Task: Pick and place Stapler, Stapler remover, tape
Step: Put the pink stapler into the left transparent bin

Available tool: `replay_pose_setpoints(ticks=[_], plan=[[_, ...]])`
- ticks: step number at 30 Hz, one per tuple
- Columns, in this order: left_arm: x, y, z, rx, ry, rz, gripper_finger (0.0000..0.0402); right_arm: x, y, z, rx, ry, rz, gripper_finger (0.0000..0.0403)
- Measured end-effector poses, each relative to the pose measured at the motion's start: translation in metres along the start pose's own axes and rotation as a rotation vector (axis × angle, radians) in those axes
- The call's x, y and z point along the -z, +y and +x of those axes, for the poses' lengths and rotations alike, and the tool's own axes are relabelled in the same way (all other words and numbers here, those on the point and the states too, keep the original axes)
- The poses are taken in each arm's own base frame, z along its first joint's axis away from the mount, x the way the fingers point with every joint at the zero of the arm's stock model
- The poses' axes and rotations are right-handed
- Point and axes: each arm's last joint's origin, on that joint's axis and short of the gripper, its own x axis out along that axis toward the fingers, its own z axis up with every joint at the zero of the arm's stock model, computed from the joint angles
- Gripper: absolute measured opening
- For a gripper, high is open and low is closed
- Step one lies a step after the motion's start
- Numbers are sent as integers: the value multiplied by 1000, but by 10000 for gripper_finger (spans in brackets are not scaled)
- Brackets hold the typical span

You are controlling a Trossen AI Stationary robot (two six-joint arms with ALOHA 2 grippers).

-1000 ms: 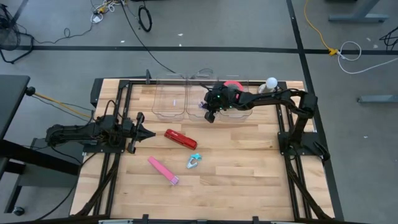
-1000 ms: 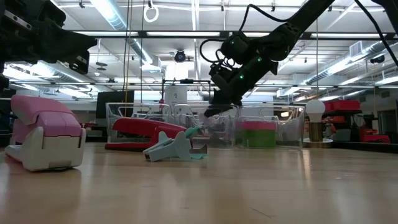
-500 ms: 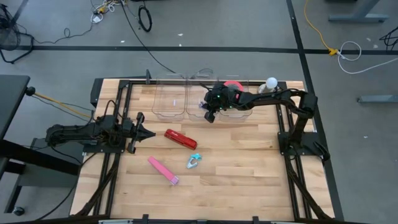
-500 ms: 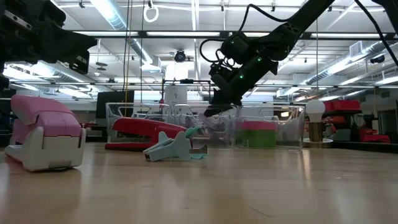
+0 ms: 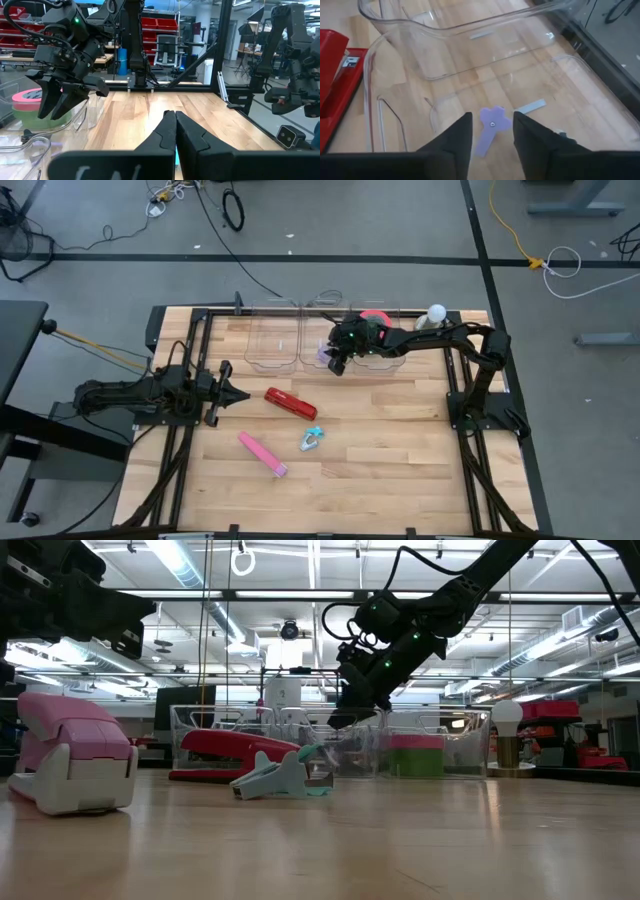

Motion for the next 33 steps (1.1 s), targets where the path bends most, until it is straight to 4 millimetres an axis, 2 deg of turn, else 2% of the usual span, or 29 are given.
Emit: replay_pose_setpoints(ticks=[4,8,16,22,28,33], plan=[[0,0,0,0,0,0,3,-3,0,0,-2,-29,-4,164],[0,0,0,0,0,0,3,-13,2,-9,-8,-77,-13,171],[0,0,0,0,0,0,3,-52,8,-49,-7,-225,-85,171],[0,0,0,0,0,1,3,-68,20,-73,-26,-268,-148,172],[0,0,0,0,0,0,3,-65,40,-79,-73,-236,-169,172],[0,0,0,0,0,0,3,-58,66,-80,-137,-193,-212,172]])
